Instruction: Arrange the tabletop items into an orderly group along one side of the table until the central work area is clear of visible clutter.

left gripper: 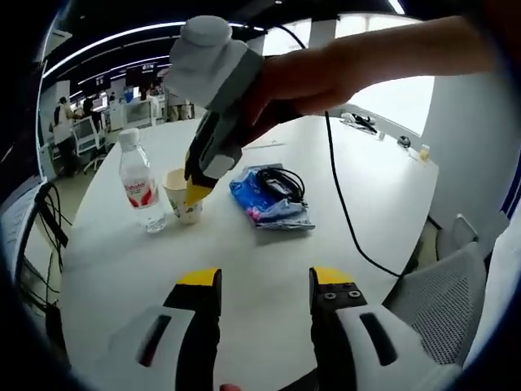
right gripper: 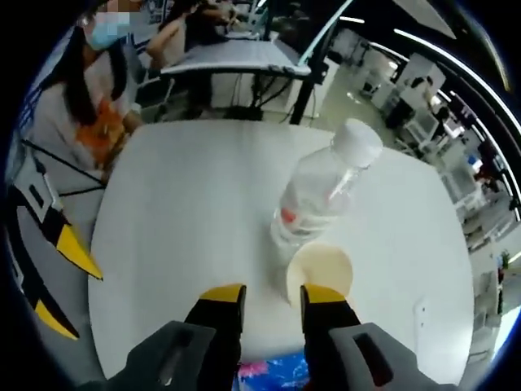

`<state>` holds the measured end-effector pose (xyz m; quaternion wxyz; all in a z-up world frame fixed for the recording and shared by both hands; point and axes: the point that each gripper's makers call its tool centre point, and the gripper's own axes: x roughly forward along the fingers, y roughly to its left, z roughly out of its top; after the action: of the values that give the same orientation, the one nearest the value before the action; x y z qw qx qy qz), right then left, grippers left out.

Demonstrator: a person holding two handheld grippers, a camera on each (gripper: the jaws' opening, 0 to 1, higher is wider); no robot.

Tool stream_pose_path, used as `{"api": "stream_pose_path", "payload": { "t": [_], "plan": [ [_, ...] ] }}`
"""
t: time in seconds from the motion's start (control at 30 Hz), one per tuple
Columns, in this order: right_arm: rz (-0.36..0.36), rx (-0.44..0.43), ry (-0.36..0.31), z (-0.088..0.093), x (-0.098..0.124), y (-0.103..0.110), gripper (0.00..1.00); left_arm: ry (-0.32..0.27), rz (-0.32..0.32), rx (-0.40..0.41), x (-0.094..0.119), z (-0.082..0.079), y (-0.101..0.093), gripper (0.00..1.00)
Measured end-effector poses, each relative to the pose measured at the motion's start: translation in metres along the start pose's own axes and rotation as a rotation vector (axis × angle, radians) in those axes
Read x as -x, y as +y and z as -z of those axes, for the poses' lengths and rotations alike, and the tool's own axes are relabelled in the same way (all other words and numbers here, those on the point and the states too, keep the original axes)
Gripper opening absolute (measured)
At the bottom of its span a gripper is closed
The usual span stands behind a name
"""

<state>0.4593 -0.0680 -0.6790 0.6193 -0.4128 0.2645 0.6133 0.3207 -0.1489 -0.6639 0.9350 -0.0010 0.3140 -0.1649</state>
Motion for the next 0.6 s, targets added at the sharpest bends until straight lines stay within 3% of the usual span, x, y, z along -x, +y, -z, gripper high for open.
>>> {"api": "stream_pose_path", "payload": {
  "t": [0.3, 0.6],
  "plan": [
    [0.035, -0.049, -0.058, 0.012, 0.038, 0.008, 0.35, 0.037, 0.044, -0.005, -0.008, 0.009, -0.028, 0.41],
    [0.042, -0.138, -0.1, 0.039, 0.067, 0.016, 0.39, 0.042, 0.063, -0.012, -0.018, 0.001, -0.048, 0.4]
  ]
}}
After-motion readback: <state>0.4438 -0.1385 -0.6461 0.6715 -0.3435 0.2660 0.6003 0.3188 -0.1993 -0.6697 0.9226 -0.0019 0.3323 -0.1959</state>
